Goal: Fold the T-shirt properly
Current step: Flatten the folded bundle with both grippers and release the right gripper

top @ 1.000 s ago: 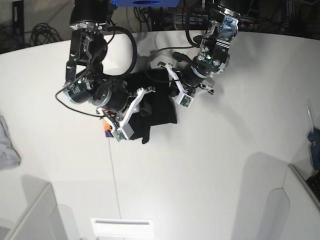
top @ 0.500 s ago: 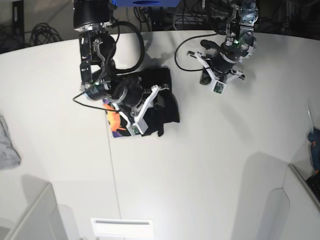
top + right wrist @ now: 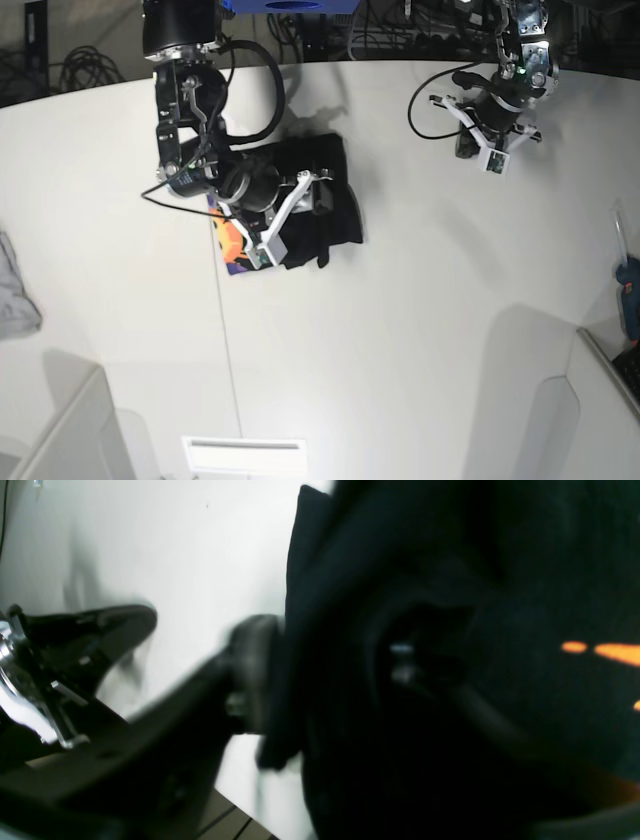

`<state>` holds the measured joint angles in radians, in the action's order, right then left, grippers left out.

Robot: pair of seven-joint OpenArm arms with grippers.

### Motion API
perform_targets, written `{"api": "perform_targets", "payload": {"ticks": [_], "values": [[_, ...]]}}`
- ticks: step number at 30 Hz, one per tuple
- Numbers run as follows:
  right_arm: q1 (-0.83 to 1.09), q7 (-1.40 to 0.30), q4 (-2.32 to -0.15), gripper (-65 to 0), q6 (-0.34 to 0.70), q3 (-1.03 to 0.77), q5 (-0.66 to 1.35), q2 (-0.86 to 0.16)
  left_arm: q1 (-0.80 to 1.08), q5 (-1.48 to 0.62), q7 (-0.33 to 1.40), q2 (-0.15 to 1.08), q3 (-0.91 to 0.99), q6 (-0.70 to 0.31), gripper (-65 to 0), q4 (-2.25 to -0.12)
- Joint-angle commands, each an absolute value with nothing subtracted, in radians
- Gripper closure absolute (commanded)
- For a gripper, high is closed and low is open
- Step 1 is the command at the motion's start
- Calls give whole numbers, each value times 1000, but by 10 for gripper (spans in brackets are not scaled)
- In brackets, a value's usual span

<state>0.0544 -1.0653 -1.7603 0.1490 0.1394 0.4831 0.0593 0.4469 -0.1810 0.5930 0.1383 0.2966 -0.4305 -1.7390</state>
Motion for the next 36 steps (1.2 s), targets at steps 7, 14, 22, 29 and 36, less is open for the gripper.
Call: {"api": "perform_targets", "payload": {"ticks": [7,14,22,29,36], "values": [[64,-1052,-1837,-347,150,145,503,97,453,-358,608,200,334,-427,0,-1742],[73,-1046,-1839,-347,150,254,503,97,466,-383,608,222,334,-427,0,-1742],[70,-1024,-1848,-347,148,366,503,91,467,-387,608,222,334,-427,0,-1742],[85,-1013,-1979,-345,148,394,503,59,469,-390,608,219,334,-427,0,-1748],[133,-832,-2009,-63,148,394,503,-18,484,-513,608,217,326,-427,0,-1785]]}}
